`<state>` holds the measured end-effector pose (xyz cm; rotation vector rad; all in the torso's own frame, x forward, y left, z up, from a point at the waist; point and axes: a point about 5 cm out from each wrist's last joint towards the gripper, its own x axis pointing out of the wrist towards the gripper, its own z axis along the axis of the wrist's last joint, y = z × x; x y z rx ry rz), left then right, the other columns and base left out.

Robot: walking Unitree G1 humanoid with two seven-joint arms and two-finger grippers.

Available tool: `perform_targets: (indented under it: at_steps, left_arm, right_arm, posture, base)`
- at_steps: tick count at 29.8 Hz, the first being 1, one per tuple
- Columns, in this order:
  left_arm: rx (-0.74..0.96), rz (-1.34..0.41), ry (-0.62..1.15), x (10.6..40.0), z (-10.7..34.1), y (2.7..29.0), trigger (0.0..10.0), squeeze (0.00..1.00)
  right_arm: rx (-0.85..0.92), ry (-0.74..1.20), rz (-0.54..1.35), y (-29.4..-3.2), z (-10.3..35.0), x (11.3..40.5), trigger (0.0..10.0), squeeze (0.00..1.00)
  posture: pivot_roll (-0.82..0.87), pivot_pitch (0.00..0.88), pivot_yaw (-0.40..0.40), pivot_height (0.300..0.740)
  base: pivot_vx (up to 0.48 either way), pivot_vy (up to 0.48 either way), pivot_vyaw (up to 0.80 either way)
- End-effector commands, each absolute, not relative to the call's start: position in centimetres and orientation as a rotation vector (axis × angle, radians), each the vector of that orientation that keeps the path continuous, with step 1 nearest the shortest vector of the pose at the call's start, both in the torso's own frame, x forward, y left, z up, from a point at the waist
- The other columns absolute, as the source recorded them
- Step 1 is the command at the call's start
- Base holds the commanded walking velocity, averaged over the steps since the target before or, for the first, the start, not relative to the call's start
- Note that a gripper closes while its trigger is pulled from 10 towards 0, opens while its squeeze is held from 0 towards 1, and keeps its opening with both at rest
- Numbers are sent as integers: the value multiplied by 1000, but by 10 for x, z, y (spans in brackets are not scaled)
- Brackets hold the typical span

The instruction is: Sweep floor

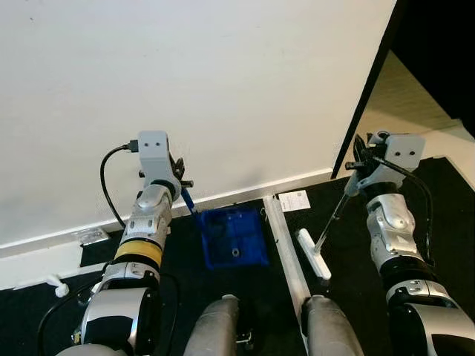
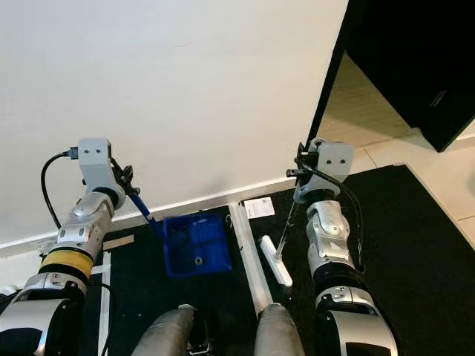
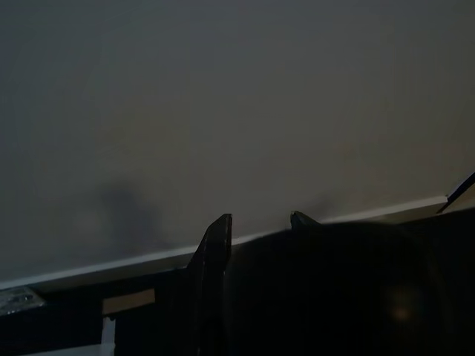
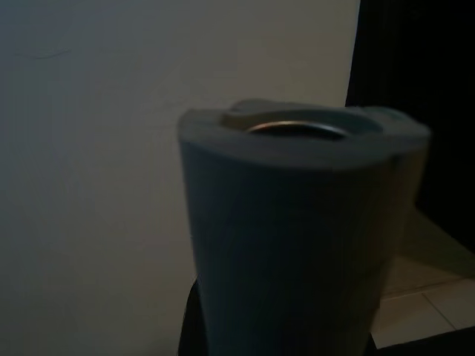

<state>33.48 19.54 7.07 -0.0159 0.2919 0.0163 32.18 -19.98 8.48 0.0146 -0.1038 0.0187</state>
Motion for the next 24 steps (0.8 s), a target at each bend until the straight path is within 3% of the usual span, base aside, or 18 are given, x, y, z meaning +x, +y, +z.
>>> perform_targets:
  at_steps: [1, 15, 24]
  left_arm:
    - [-18, 30, 261, 335, 75, 201, 10000, 0]
    - [-5, 44, 271, 336, 74, 200, 10000, 0]
    - [-3, 49, 276, 337, 73, 199, 10000, 0]
  right_arm:
    - [12, -137, 30, -197, 90, 325, 10000, 0]
    - [-1, -140, 14, -199, 88, 323, 10000, 0]
    - [-6, -138, 17, -198, 88, 324, 10000, 0]
  posture:
    - [-126, 0, 96, 740]
    - [-128, 0, 103, 740]
    - [-127, 0, 101, 740]
  base:
    - [0, 0, 0]
    - [0, 0, 0]
    - [85, -270, 0]
